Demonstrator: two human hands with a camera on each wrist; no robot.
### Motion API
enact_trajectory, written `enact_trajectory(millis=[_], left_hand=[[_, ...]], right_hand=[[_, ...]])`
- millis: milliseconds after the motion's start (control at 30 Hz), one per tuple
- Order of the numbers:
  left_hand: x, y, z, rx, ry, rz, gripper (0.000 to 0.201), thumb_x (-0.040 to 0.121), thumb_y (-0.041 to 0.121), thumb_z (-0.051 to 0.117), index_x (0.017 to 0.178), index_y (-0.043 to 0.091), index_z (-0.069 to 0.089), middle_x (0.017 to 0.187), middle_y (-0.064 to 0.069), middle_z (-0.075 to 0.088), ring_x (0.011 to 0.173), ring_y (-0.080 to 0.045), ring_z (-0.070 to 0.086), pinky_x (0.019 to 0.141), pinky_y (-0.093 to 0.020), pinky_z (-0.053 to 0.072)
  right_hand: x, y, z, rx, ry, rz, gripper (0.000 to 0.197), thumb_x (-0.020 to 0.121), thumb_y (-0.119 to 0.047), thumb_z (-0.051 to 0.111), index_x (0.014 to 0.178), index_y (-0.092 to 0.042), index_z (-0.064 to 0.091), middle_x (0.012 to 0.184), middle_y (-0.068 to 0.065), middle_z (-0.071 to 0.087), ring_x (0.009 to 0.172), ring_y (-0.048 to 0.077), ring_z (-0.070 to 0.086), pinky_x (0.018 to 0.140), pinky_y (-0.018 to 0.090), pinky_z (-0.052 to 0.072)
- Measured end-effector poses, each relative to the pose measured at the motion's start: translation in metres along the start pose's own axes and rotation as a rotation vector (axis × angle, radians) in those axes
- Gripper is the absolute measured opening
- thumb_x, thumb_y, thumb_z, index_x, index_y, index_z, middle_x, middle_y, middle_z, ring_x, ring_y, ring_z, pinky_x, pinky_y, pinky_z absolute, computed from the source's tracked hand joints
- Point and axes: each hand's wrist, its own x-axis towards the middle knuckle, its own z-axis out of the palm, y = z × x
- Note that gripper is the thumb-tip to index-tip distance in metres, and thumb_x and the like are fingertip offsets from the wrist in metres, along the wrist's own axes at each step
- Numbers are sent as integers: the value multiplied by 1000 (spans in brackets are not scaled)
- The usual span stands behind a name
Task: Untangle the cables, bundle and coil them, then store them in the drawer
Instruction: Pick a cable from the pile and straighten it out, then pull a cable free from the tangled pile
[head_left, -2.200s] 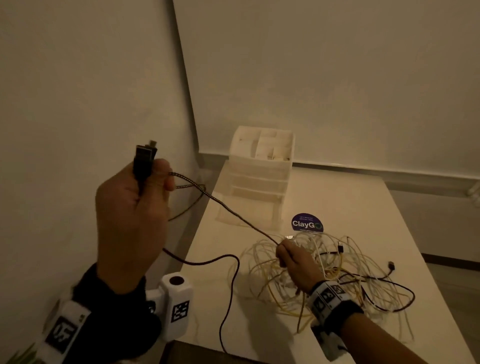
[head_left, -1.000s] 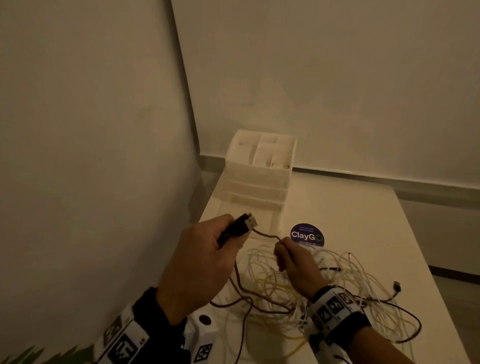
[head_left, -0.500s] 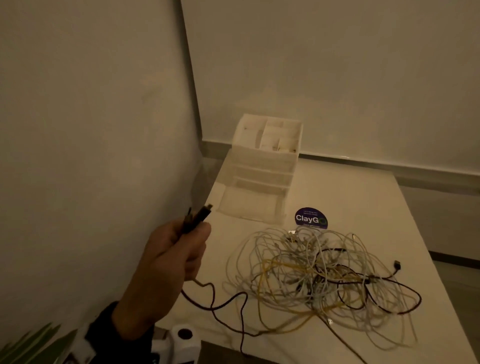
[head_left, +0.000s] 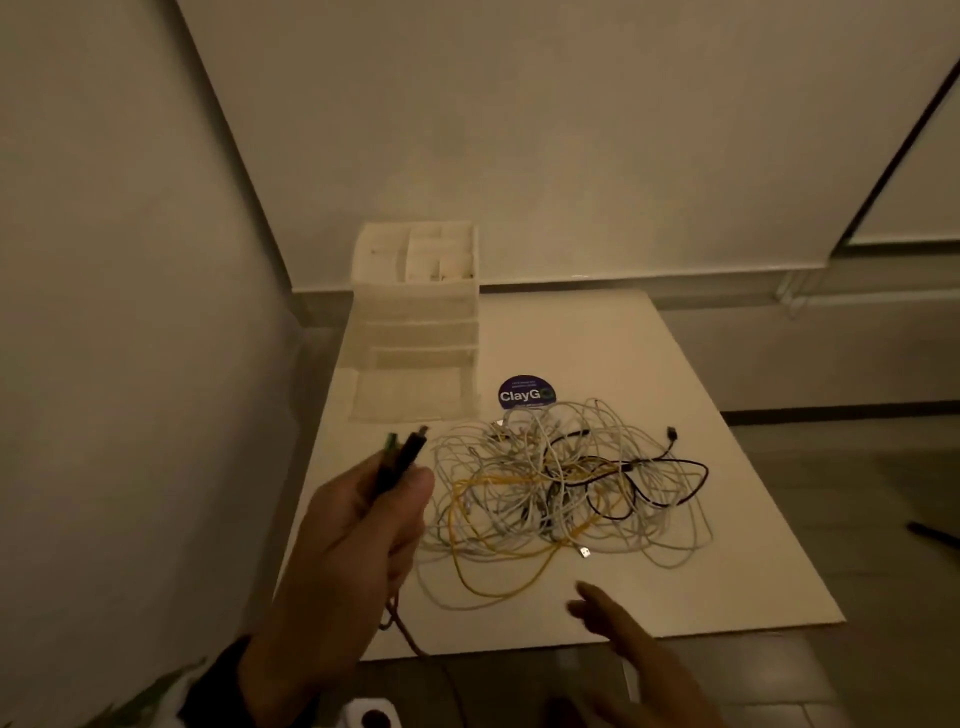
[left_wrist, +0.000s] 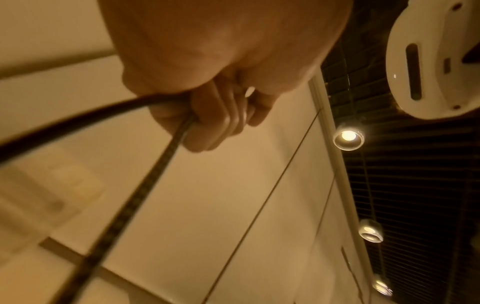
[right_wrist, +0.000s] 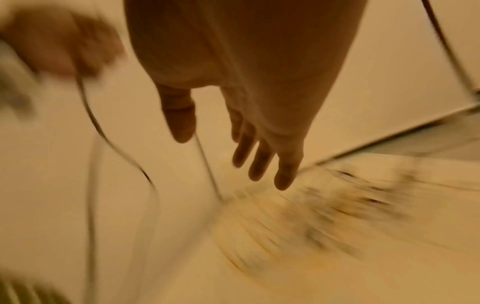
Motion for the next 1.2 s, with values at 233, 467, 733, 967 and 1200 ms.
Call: enact_trajectory(millis=[233,467,733,967,1200], left_hand=[[-6,-7,31,-276,-87,21,27,72,39,59,61,18,43,53,3,26,41,-6,18,38,-18,14],[7,-9,14,-178,-53,157,51,78,71,55,63,22,49,54,4,36,43,-12,33,42,-24,35],[33,-16,36,-109,-112,109,63,77,70,55,65,10,41,52,8,33,42,-9,23,40,-20,24],[54,-28,49,-149,2,79,56,73,69,63,62,17,44,52,6,31,40,-7,21,39,-16,24],[72,-37,61,-83,69,8,57,71,71,64,60,18,45,49,8,29,41,-9,18,40,-17,22]], right_hand=[[19,-93,69,6,-244,-328,27,98,-33,50,121,-24,57,109,6,68,102,20,65,91,42,50],[24,-28,73,-94,-135,-306,35,95,-53,36,84,-22,48,68,-17,55,65,-2,50,67,24,38],[27,-5,29,-66,-108,-264,16,96,-44,46,102,-39,60,87,-11,67,83,9,64,76,24,48],[101,31,-72,-455,199,-85,23,96,-15,49,112,-29,59,92,-10,68,83,0,63,77,21,50],[209,54,-141,-910,309,2,30,96,-12,44,115,-16,66,108,5,59,99,26,59,83,35,49]])
